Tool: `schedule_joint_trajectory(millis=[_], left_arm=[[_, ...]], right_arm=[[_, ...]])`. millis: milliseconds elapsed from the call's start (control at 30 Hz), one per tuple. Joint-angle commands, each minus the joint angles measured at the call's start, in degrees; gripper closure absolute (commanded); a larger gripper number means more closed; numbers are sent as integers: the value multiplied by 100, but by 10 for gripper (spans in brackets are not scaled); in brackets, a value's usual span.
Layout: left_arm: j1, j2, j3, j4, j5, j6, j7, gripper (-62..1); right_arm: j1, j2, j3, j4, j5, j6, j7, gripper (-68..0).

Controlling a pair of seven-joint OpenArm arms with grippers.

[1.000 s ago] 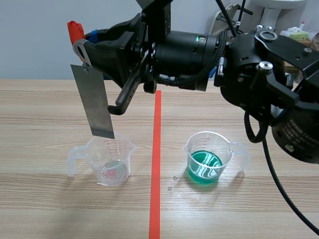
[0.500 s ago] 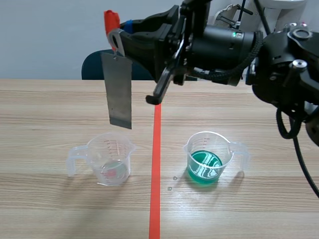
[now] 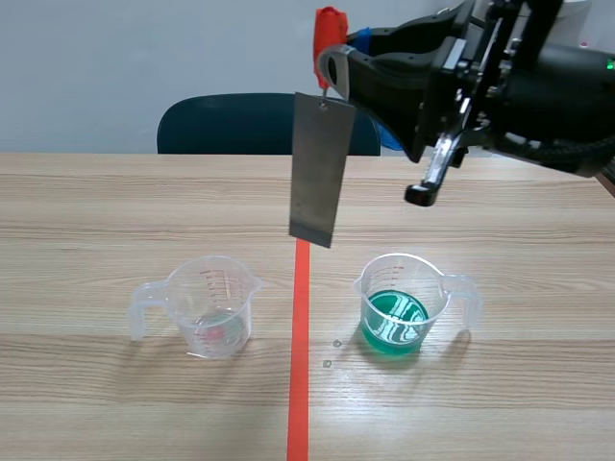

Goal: Do the redox reaction experiment

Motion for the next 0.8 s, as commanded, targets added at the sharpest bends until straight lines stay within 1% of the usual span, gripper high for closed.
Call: schedule_joint_trajectory(millis=[0, 200, 400, 567, 767], left_arm=[[7, -31, 17, 42, -22, -11, -61, -623], [7, -31, 17, 42, -22, -11, -61, -623], [7, -31, 17, 42, -22, -11, -61, -623], [7, -33, 17, 42, -22, -11, -61, -623], [7, -33, 17, 42, -22, -11, -63, -623]], right_arm=[[-57, 131, 173, 98, 138, -22, 142, -7], [-629, 439, 769, 153, 173, -20, 350, -7], [-1176, 638, 1335, 153, 188, 0, 577, -7], [-1561, 739, 1672, 153, 186, 2, 686, -7], [-1923, 737, 1954, 153, 186, 4, 758, -7]])
